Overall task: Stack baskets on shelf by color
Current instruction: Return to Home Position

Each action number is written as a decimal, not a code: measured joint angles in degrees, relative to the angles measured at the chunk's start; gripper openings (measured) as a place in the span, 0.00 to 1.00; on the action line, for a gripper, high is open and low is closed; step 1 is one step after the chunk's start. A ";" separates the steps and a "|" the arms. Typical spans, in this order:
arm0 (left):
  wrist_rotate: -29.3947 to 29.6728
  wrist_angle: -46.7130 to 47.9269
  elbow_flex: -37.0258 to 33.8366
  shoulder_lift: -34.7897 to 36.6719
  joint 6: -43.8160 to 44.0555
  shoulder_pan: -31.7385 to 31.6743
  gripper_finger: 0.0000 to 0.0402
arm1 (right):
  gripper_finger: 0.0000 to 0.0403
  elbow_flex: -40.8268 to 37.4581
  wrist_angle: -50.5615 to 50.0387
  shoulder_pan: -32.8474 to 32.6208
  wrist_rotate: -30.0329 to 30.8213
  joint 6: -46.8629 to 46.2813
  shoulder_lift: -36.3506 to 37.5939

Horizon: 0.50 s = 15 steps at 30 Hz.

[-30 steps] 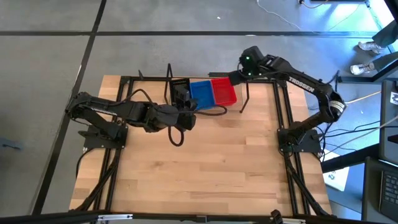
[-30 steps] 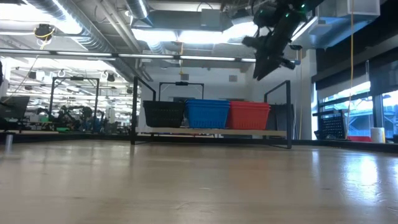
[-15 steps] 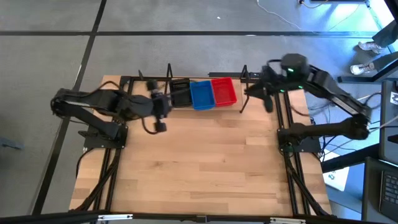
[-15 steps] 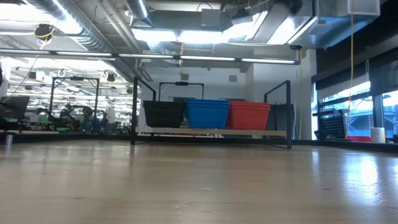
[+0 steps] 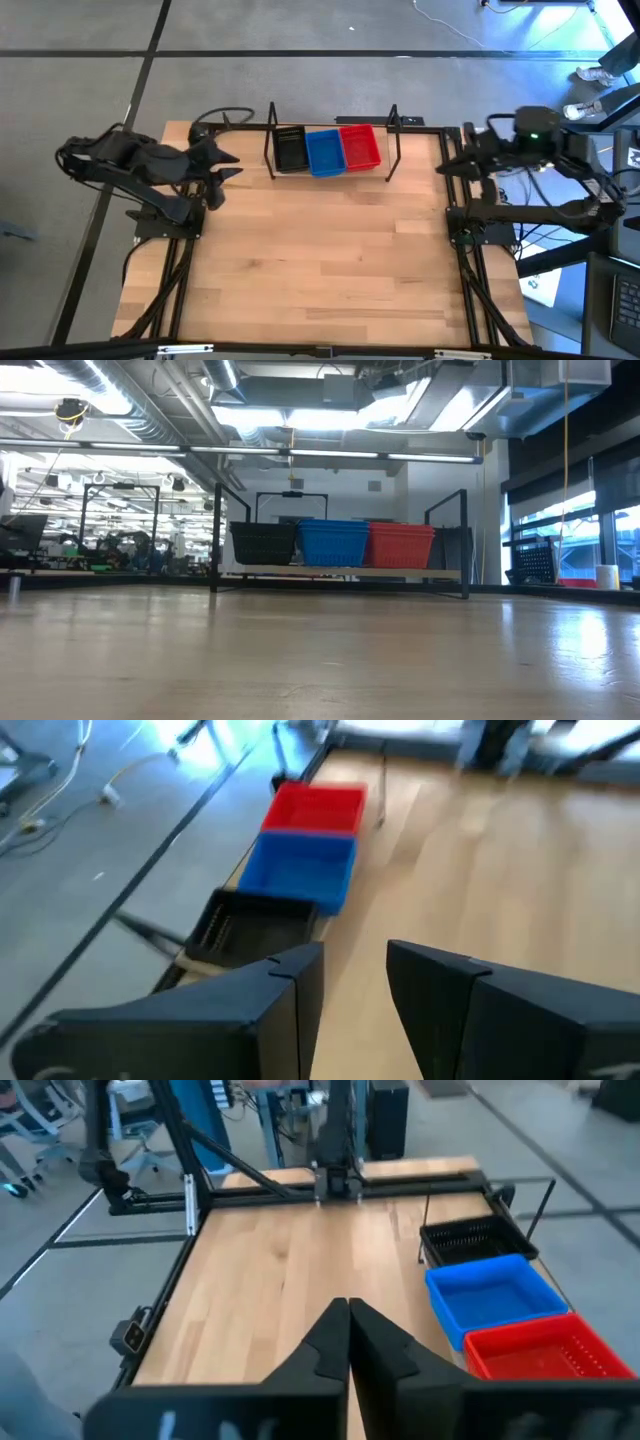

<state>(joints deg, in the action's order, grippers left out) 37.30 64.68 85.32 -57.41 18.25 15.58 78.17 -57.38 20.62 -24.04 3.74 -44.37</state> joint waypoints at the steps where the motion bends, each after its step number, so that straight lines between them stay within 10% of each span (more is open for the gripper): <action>1: 0.06 -0.93 -0.74 1.20 0.63 0.77 0.26 | 0.02 -0.02 -0.52 -0.06 0.00 0.23 0.96; 15: -2.01 -32.79 -32.08 23.81 -0.30 9.77 0.26 | 0.00 -12.13 7.08 -0.06 -4.69 -7.20 25.09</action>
<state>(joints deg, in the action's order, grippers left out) 35.29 31.88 53.24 -33.59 17.96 25.34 66.05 -50.30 20.56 -28.73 -3.45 -19.27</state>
